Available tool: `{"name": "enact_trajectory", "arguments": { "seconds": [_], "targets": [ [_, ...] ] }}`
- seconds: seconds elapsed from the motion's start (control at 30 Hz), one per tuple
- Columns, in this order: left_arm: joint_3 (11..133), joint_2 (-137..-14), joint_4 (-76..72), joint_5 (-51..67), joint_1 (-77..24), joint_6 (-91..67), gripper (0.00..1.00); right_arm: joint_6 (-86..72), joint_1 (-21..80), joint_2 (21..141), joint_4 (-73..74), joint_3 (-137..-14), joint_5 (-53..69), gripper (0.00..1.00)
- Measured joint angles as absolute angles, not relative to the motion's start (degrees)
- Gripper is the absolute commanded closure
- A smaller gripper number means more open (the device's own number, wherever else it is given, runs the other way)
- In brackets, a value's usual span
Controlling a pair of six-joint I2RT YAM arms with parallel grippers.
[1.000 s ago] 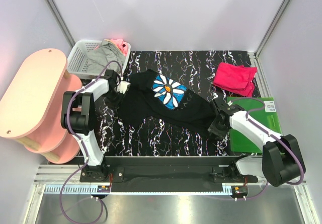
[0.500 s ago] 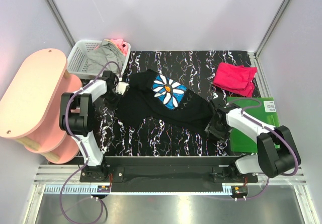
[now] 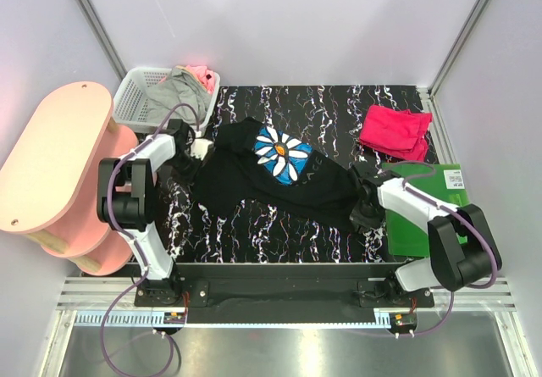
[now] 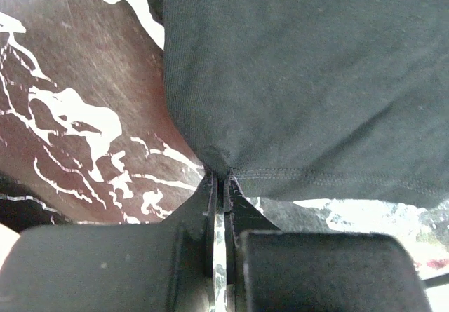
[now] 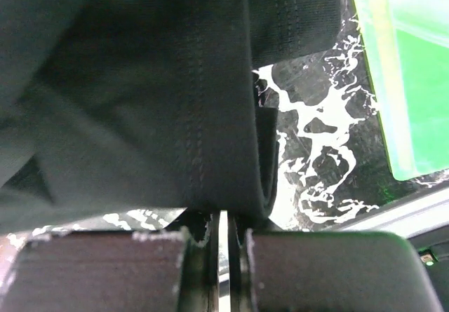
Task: Fold and stack the t-shirts
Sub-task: Flatten the tshirt out
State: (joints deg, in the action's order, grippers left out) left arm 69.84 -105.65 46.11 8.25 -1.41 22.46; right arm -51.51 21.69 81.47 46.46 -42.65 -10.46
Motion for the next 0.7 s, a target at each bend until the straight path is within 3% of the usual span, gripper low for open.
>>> {"name": "enact_trajectory", "arguments": {
  "seconds": [0.23,0.4,0.7],
  "targets": [
    [74.98,-101.56,52.75,9.58,-1.41,22.55,1.00,-48.80,21.69,73.21,54.41,-54.39,-10.55,1.00],
    [80.12,-91.48,58.28,12.40,-1.39,23.38,1.00,-47.09,21.71,61.84,60.01,-64.18,-10.81,1.00],
    [90.74,-78.30,72.03,15.53,-1.06,25.43,1.00,-46.15,21.74,51.35,73.43,-68.51,-6.52,1.00]
  ]
}}
